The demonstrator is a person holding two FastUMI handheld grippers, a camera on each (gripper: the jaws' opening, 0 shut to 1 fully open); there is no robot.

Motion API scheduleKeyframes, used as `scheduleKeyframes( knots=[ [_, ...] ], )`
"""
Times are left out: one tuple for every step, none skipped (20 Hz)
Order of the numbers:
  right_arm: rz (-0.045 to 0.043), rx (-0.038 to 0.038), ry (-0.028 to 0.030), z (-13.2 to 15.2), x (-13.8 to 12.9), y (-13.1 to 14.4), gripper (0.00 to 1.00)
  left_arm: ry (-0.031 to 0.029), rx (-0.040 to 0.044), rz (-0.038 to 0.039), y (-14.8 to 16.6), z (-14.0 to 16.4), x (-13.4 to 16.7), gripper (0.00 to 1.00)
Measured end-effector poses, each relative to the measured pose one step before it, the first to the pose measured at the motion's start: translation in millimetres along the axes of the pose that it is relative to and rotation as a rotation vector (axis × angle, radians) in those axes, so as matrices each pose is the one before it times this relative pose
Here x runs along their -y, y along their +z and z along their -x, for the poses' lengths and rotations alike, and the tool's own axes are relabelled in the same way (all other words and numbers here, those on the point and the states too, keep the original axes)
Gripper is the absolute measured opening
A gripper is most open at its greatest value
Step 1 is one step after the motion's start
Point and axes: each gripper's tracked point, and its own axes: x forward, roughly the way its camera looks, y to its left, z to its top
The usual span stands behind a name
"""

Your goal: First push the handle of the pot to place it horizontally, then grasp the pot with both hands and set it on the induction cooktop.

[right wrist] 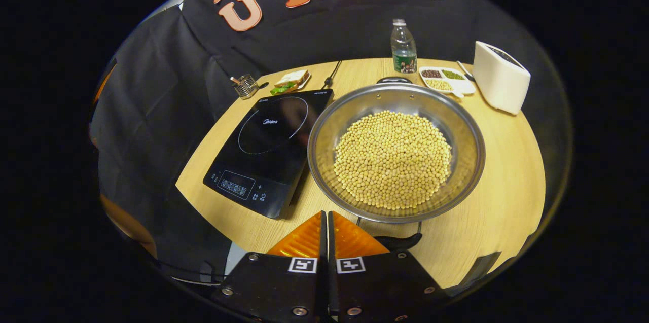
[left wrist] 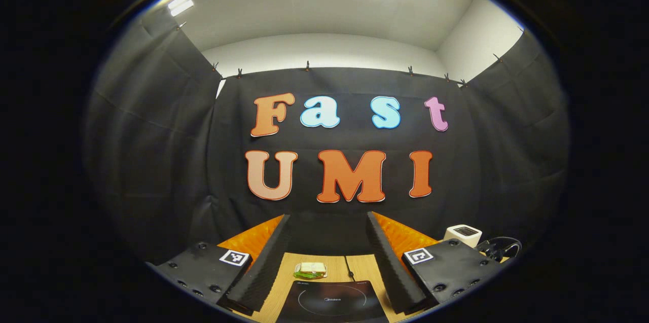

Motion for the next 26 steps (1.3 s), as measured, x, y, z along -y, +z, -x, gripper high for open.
scheduleKeyframes(
  knots=[
    [-0.0169,-0.01513,0.00909,-3.61,-1.5,-1.95,0.0,0.00026,-0.0018,-0.00172,-0.58,0.33,-0.58,0.98],
    [-0.01638,-0.01087,0.00087,-5.09,0.23,0.63,0.0,-0.00218,-0.00377,-0.00021,-0.76,-0.89,0.56,0.95],
    [-0.01765,-0.00969,-0.01022,-4.59,3.65,0.01,0.0,-0.00201,-0.00492,0.00246,-0.84,-0.6,-0.03,0.96],
    [-0.01526,-0.00427,-0.00877,-4.6,4.03,1.9,0.0,-0.00041,-0.0041,0.00312,-1.63,0.26,0.01,0.98],
    [-0.01978,-0.00419,-0.00538,-3.8,1.97,2.13,0.0,0.00084,-0.00252,0.00118,-0.33,-1.4,-1.18,0.95],
    [-0.02746,-0.00674,0.02038,-0.21,-1.62,2.16,0.0,0.00349,-0.0009,-0.00085,0.36,-0.88,-1.45,0.95],
    [-0.02657,-0.00792,0.01782,-4.73,-3.35,-0.96,0.0,0.00208,-0.00052,-0.00186,-0.51,-0.81,-0.29,0.96],
    [-0.02075,-0.00301,0.01449,-0.56,-2.21,1.36,0.0,0.00073,-0.00123,-0.00108,-0.9,-1.12,0.86,0.98],
    [-0.01433,0.00224,0.01196,-3.66,-1.3,1.51,0.0,-0.00186,-0.00312,-0.00007,-2.02,-0.16,1.57,0.98],
    [-0.0185,-0.00124,0.01187,-2.51,-2.7,0.26,0.0,-0.00249,-0.00583,0.00233,-2.07,-1.59,2.14,0.98],
    [-0.01674,-0.01884,0.0116,-2.37,-3.24,-5.99,0.0,-0.00551,-0.00933,0.00192,-3.34,-0.46,3.33,0.98],
    [-0.00292,-0.01951,0.01006,-3.02,-2.41,-5.88,0.0,-0.00642,-0.00944,0.00149,-3.33,-0.39,2.6,0.98],
    [0.01426,-0.01282,-0.00525,-3.8,1.63,-4.45,0.0,-0.00384,-0.00642,-0.00118,-2.07,-1.42,1.36,0.95],
    [0.00554,-0.00814,-0.01819,-3.68,5.66,-2.87,0.0,0.00049,-0.00353,-0.00576,-1.81,-0.33,0.15,0.95],
    [-0.00806,-0.00718,-0.00575,-1.52,3.06,-1.19,0.0,0.00403,-0.00138,-0.00619,0.14,-1.44,-0.79,0.98],
    [-0.01626,0.00062,0.00376,-0.58,1.51,1.96,0.0,0.00437,-0.00189,-0.00333,-0.29,-1.14,-0.9,0.98],
    [-0.02222,-0.01244,0.01709,0.11,-0.72,-0.83,0.0,0.00228,-0.00148,-0.00022,0.65,-0.82,-0.39,0.98],
    [-0.00977,-0.00294,0.00761,-1.86,0.53,0.63,0.0,0.00196,-0.00167,-0.00022,-0.06,-0.37,-0.58,0.98],
    [0.0027,-0.00714,0.00625,0.55,-0.44,-1.42,0.0,0.00193,-0.00007,-0.00231,-0.34,-0.03,-0.37,0.98],
    [0.0022,0.00271,-0.00095,-0.74,0.59,0.91,0.0,0.00429,0.00102,-0.00328,0.2,-0.16,-1.58,0.98],
    [-0.00112,-0.00132,0.0001,-0.11,0.46,-0.57,0.0,0.0033,-0.001,-0.00308,-1.14,-0.82,-0.97,0.98],
    [-0.0035,0.00079,-0.00261,-0.1,1.77,0.04,0.0,0.00054,-0.00106,-0.00005,-1.07,-0.6,-0.38,0.98],
    [-0.00998,0.00359,-0.01145,-0.11,4.02,0.38,0.0,0.00007,-0.00062,0.00021,-0.18,0.43,-0.65,0.98],
    [-0.01368,0.00624,-0.01962,-1.37,6.06,1.91,0.0,-0.0001,-0.00096,-0.00054,-0.68,-0.43,0.08,0.95],
    [-0.00568,0.0118,-0.02543,-0.5,7.23,2.48,0.0,0.00043,0.00248,-0.00034,-0.34,-0.16,-0.36,0.98],
    [-0.00761,0.01587,-0.0353,-0.65,9.02,3.43,0.0,-0.0011,0.00312,-0.00196,-0.03,-0.18,0.68,0.92]
  ],
)
